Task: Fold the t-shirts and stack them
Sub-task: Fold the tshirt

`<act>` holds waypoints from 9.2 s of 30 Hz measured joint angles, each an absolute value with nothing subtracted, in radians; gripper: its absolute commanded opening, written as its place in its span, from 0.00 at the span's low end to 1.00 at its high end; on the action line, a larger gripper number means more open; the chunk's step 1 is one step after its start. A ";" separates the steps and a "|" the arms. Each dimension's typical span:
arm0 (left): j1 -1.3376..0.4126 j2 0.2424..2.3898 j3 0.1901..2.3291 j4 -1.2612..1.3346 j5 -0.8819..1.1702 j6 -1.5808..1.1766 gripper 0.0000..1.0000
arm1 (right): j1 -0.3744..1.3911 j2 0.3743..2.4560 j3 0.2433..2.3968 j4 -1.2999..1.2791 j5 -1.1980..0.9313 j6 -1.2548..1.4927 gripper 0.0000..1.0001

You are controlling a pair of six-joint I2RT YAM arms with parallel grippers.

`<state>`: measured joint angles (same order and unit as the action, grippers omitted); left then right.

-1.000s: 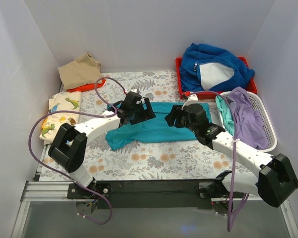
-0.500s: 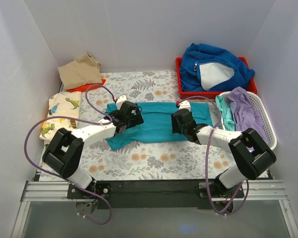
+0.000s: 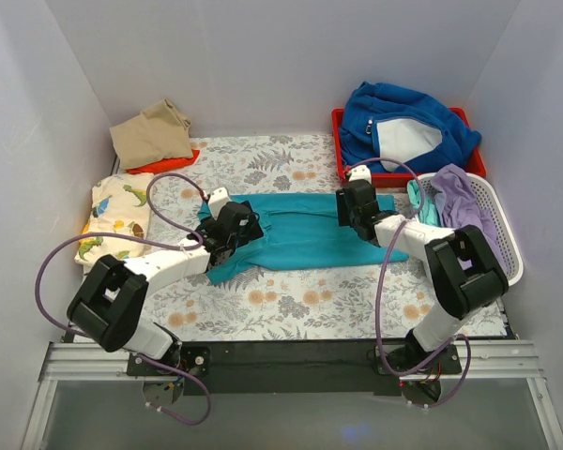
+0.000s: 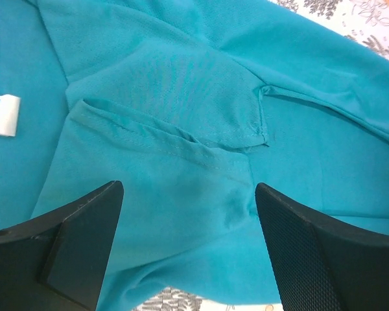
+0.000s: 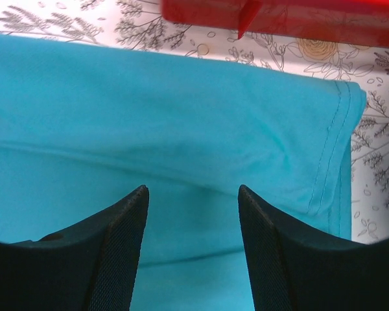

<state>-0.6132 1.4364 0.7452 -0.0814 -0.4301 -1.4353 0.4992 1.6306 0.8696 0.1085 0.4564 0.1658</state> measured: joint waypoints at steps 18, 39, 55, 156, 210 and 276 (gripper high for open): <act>-0.459 1.715 0.891 -0.025 -0.400 -1.382 0.84 | 0.441 1.680 0.852 0.032 0.282 0.214 0.60; -0.401 2.184 1.554 -0.193 -0.323 -1.087 0.84 | 0.699 1.544 0.741 -0.029 0.099 0.339 0.58; -0.401 2.498 2.114 -0.363 -0.027 -0.922 0.84 | 1.062 1.711 0.989 -0.213 -0.047 0.392 0.58; -0.074 2.259 1.639 -0.071 0.234 -1.260 0.98 | 0.474 2.724 2.257 0.072 -0.796 0.440 0.01; -0.083 2.273 1.667 -0.088 0.273 -1.214 0.98 | 0.485 2.661 2.225 -0.007 -0.604 0.313 0.43; -0.113 2.320 1.777 -0.186 0.159 -1.122 0.98 | 0.499 2.282 1.744 0.047 -0.342 0.152 0.19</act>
